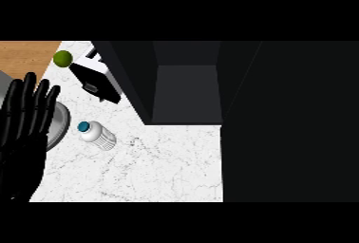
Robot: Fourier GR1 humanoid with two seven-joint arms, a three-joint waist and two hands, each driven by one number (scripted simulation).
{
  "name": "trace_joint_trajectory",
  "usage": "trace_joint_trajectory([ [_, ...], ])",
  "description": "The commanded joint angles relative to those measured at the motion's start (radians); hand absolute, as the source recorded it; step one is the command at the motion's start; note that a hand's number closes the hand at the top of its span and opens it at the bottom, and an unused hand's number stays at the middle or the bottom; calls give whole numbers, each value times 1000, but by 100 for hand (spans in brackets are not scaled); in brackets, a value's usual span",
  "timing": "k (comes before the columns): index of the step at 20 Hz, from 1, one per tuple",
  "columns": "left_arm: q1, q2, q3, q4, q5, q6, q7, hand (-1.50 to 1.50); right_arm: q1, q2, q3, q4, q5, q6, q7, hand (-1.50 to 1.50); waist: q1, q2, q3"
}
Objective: Pick up the bottled water, place it into the cabinet and close the cabinet
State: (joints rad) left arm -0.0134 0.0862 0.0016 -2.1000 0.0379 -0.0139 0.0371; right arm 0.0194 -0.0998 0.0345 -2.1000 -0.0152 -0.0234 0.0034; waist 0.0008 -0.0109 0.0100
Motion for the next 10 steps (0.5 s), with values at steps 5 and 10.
trace_joint_trajectory([
  [5,-67,175,267,173,345,-253,-100,-150,79,11,-4,-165,-47,13,24,-150,-7,11,-11],
  [10,-6,181,227,227,468,-278,113,-150,237,12,106,-222,-114,53,209,-150,-10,8,-11],
])
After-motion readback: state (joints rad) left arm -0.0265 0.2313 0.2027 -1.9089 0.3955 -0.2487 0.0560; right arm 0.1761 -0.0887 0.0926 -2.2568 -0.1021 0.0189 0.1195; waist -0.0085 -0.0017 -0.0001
